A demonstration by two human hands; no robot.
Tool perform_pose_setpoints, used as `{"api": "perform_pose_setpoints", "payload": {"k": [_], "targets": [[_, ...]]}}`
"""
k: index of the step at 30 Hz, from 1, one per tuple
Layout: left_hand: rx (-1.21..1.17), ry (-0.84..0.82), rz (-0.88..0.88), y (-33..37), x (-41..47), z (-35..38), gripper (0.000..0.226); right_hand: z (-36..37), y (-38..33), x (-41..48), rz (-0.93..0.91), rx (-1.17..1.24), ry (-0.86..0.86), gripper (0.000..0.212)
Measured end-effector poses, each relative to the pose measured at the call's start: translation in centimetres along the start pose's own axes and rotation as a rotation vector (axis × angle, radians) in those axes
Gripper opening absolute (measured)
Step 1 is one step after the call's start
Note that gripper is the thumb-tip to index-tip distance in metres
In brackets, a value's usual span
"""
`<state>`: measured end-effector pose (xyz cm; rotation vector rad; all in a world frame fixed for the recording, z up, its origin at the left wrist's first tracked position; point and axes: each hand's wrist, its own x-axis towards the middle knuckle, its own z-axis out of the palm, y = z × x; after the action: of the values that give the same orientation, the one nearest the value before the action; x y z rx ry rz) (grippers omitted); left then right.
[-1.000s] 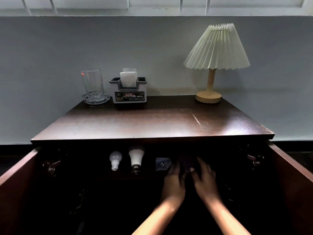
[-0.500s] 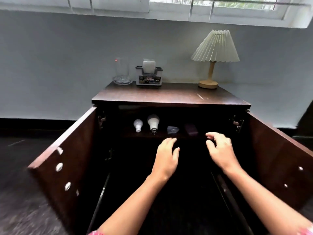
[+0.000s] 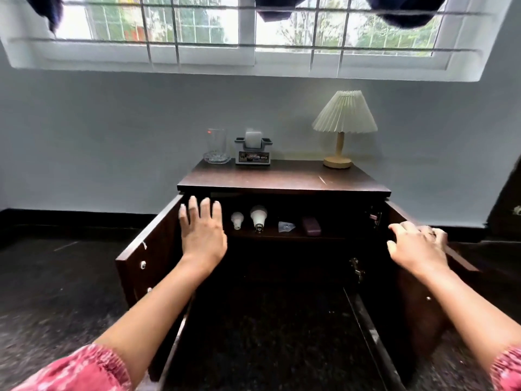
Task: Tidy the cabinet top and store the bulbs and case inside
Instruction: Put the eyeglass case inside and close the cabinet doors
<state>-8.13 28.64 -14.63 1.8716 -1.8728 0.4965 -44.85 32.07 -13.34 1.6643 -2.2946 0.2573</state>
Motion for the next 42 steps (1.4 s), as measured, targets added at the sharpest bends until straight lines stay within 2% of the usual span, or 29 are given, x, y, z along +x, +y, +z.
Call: {"api": "perform_pose_setpoints", "payload": {"k": [4, 6, 11, 15, 22, 25, 31, 35, 42], "targets": [[0.169, -0.155, -0.225, -1.7, 0.2, -0.8, 0.062, -0.1, 1.8, -0.6, 0.04, -0.101, -0.203, 0.054], [0.233, -0.212, -0.303, -2.7, -0.5, -0.8, 0.059, -0.1, 2.1, -1.0, 0.071, -0.122, -0.242, 0.056], [0.322, -0.301, -0.389, -3.6, -1.6, -0.9, 0.05, 0.1, 1.8, -1.6, 0.058, -0.185, -0.175, 0.043], [0.376, -0.386, -0.469, -3.6, -1.6, -1.3, 0.052, -0.1, 1.0, -1.7, -0.014, -0.193, -0.081, 0.035], [0.437, -0.308, -0.365, -1.8, -2.1, -1.2, 0.054, -0.9, -1.2, -1.7, -0.077, -0.08, -0.117, 0.03], [0.422, -0.297, -0.326, -0.2, -1.9, -1.2, 0.048, -1.1, -2.4, -1.9, -0.087, 0.0, -0.104, 0.029], [0.219, -0.25, -0.203, 3.0, -1.5, -0.7, 0.045, -0.8, -4.8, -2.2, -0.113, 0.121, -0.098, 0.032], [0.017, -0.226, -0.151, 5.2, -1.2, -0.5, 0.033, -0.6, -5.9, -1.8, -0.136, 0.177, -0.098, 0.042], [-0.108, -0.198, -0.002, 8.3, -0.3, 1.8, 0.048, 0.4, -7.3, -1.1, -0.226, 0.337, -0.087, 0.051]]}}
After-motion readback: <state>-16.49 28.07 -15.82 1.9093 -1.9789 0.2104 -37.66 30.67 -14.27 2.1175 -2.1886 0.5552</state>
